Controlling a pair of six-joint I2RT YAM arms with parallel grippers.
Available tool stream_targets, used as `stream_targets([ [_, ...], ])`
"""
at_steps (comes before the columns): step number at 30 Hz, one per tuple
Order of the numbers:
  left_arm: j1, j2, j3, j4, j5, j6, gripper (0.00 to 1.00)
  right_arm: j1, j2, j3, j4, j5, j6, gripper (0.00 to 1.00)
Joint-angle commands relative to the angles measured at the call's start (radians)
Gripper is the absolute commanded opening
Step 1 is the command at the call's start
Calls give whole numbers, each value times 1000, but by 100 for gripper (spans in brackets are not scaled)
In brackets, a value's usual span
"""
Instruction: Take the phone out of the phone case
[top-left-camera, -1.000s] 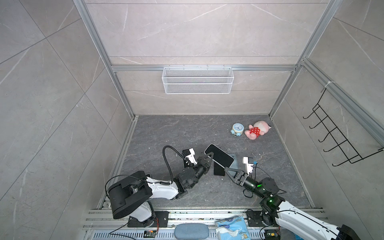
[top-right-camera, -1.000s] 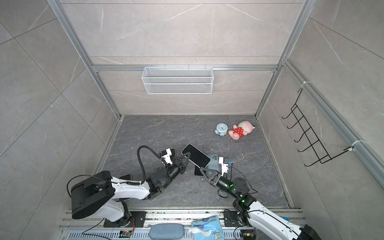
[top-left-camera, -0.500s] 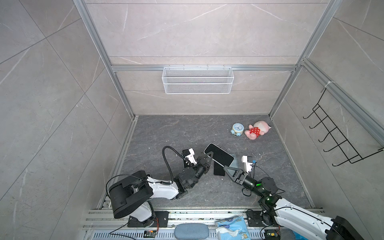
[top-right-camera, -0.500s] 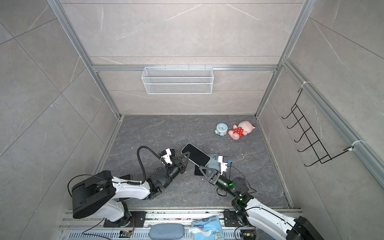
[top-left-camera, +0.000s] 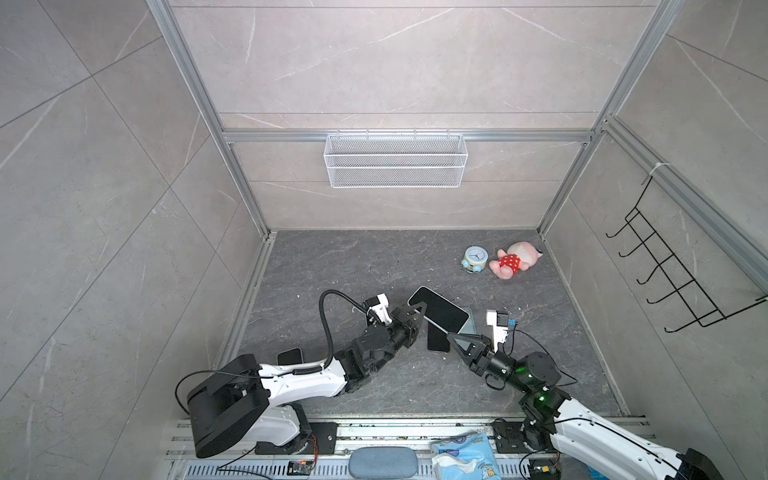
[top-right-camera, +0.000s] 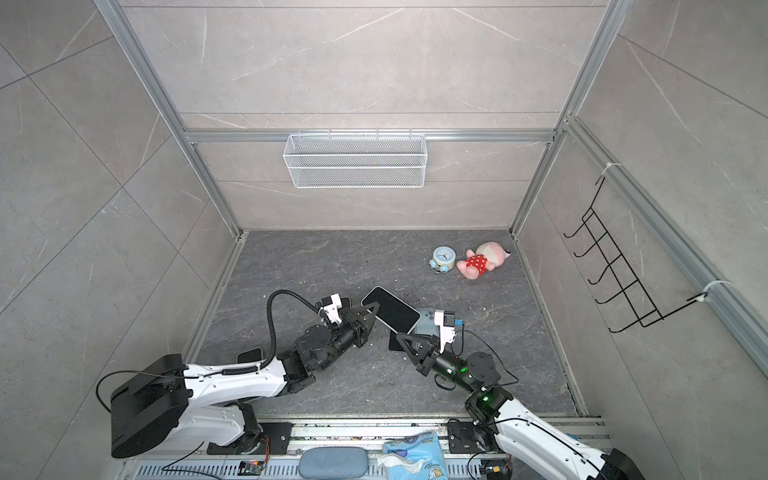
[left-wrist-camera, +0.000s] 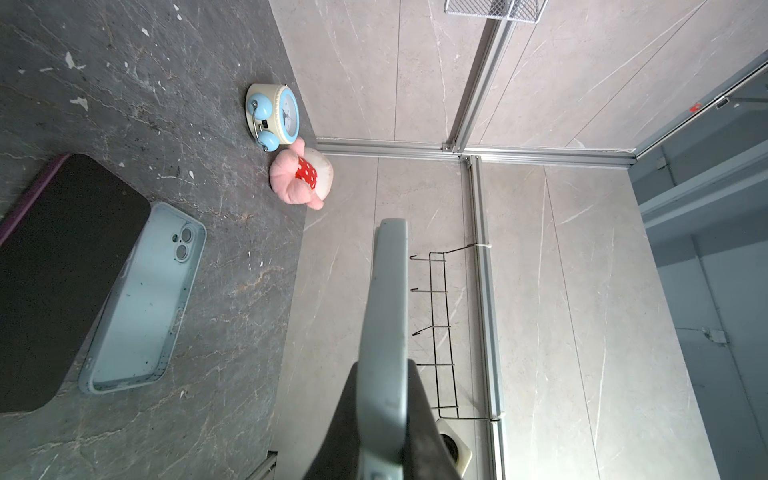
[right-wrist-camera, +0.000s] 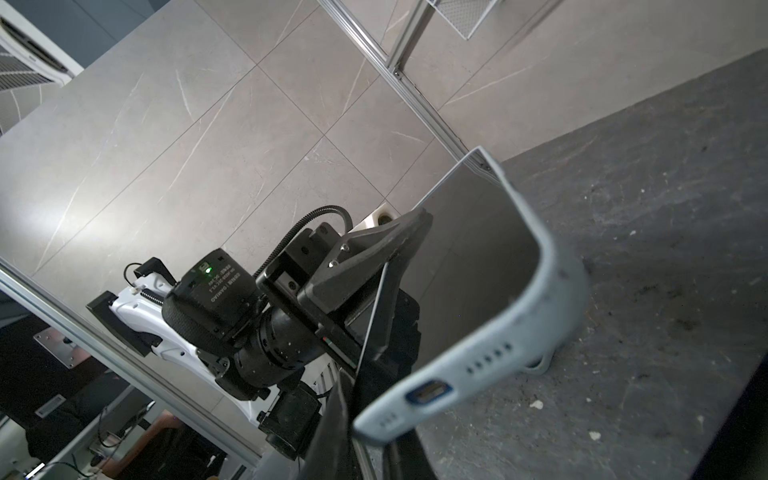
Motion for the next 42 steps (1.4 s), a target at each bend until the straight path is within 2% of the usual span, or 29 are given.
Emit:
stream_targets([
  [1,40,-70,47,-60,4,-22,0,-7,33,23,-35,5,-240,0],
  [9,73,-72,60,-60,49,-37,0,-8,218,82,117,-40,-310,0],
  [14,97,-84,70,-59,75,-49,0,-7,345,68,285,-30,-349,0],
  [17,106,-103,91,-95,95,-36,0,-8,405,87,322,-14,-389,0],
  [22,145,-142,86,-116,117,-29,0,-9,440,82,388,28,-374,0],
  [24,174,-164,81,-120,140,-28,0,-9,425,48,399,38,-357,6],
  [29,213,-199,60,-108,174,-20,0,-10,251,6,190,93,-249,34],
  [31,229,-193,35,-44,193,-32,0,-16,137,46,-7,140,-145,50],
  [33,242,-188,18,3,216,-35,0,-22,36,95,-194,168,-82,54],
  [37,249,-200,-17,60,220,-23,0,-50,-148,144,-356,187,50,60],
  [39,247,-213,-24,62,221,-13,0,-65,-179,188,-417,170,104,61],
  [42,247,-219,-30,81,224,1,0,-77,-130,257,-436,124,184,63],
])
